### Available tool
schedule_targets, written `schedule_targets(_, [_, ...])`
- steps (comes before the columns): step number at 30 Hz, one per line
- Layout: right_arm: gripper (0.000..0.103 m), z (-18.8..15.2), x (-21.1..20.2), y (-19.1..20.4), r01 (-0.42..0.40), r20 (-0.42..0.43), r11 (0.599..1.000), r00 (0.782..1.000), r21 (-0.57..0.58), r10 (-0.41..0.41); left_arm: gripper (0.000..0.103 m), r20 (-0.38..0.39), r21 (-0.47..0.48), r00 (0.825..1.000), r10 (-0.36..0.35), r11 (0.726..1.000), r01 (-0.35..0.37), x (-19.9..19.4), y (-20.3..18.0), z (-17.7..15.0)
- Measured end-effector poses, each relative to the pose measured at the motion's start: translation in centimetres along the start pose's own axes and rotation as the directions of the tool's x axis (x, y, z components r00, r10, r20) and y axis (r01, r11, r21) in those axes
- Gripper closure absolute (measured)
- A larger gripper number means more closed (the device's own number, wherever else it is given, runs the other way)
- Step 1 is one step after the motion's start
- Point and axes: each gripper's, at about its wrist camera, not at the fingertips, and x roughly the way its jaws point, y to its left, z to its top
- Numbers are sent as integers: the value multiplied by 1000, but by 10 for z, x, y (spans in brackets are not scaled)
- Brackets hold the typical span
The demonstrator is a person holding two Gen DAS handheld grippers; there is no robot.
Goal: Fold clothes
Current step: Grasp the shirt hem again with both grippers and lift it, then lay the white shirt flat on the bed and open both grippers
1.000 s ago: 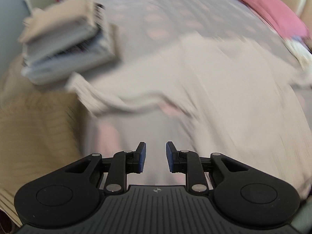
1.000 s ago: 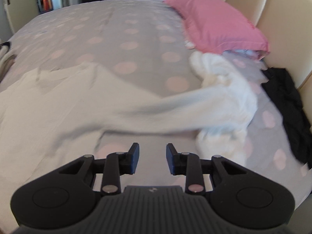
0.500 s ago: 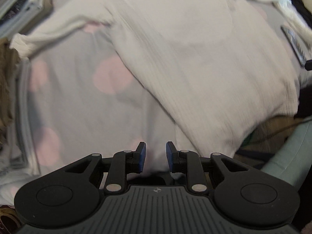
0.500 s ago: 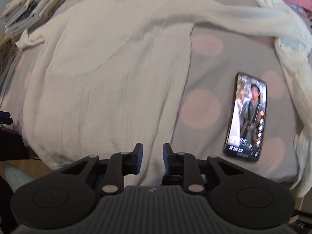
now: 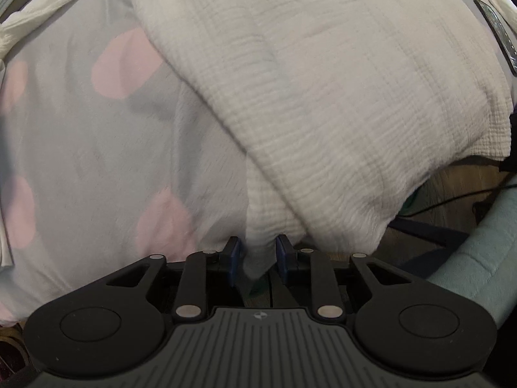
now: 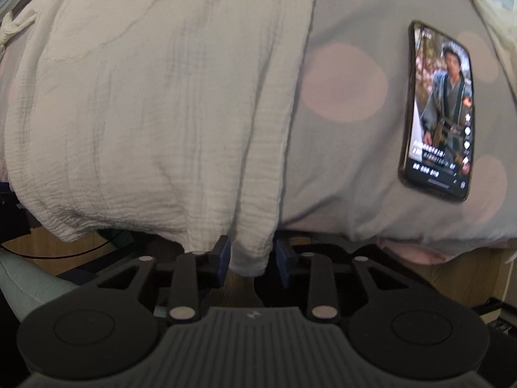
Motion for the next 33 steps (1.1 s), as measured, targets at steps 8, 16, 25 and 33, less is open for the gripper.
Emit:
schedule_targets(8, [96,3,13,0,-88,-18,995,996,46,88,100,55,5,998,-39,999,39,-11,0,-6])
schedule_targets(16, [98,3,-46,0,-55,24,998,998,-27,55,101,97,-142,984,-151,976,164,-67,32,-24])
schedule_targets(25, [98,-5,-96,-38,90,-33,993,995,-77,-93,101,3,-314,990,-141,940,135,-104,82,-48])
schedule_targets(33, [98,-6,-78,-21,151,-54,973,985,-173,-162,99,-108,-326,985,-136,941,94,-88,94,-58])
